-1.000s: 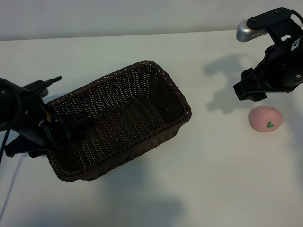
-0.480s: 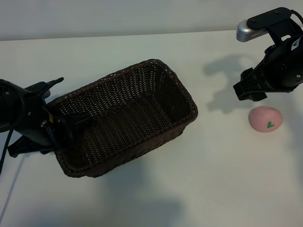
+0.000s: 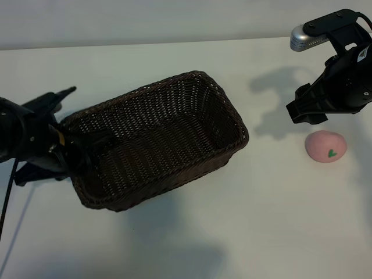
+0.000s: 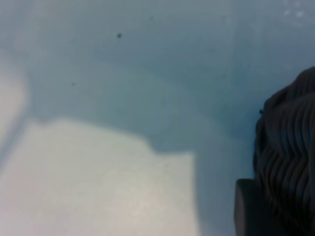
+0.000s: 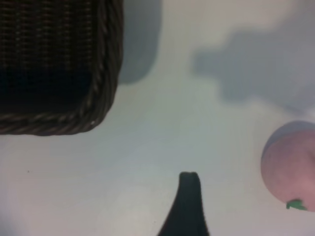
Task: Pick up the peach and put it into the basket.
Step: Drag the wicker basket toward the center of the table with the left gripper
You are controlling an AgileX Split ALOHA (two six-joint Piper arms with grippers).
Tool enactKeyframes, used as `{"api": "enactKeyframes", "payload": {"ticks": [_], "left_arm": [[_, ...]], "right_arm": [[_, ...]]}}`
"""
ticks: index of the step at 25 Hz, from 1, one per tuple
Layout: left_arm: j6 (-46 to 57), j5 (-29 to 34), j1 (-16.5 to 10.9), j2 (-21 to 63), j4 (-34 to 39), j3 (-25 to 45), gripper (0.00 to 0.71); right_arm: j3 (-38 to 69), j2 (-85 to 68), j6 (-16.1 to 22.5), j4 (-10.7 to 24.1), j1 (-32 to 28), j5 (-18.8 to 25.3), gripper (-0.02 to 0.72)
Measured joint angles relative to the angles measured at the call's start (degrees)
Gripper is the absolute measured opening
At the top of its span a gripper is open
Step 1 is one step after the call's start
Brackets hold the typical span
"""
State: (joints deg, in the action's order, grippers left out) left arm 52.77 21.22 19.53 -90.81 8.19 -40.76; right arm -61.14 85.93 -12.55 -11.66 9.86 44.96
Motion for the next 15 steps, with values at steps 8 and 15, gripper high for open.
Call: {"api": "enactKeyframes", "payload": {"ticks": [8, 15], "left_arm": [[-0.27, -2.03, 0.00, 5.72, -0.12, 0.07, 0.157], [-0.38, -5.43, -0.20, 9.37, -2.16, 0.12, 0.157]], "right_arm": [[0.00, 0.00, 0.00, -0.05, 0.00, 0.00, 0.595], [0.00, 0.00, 0.00, -0.05, 0.00, 0.00, 0.595]]}}
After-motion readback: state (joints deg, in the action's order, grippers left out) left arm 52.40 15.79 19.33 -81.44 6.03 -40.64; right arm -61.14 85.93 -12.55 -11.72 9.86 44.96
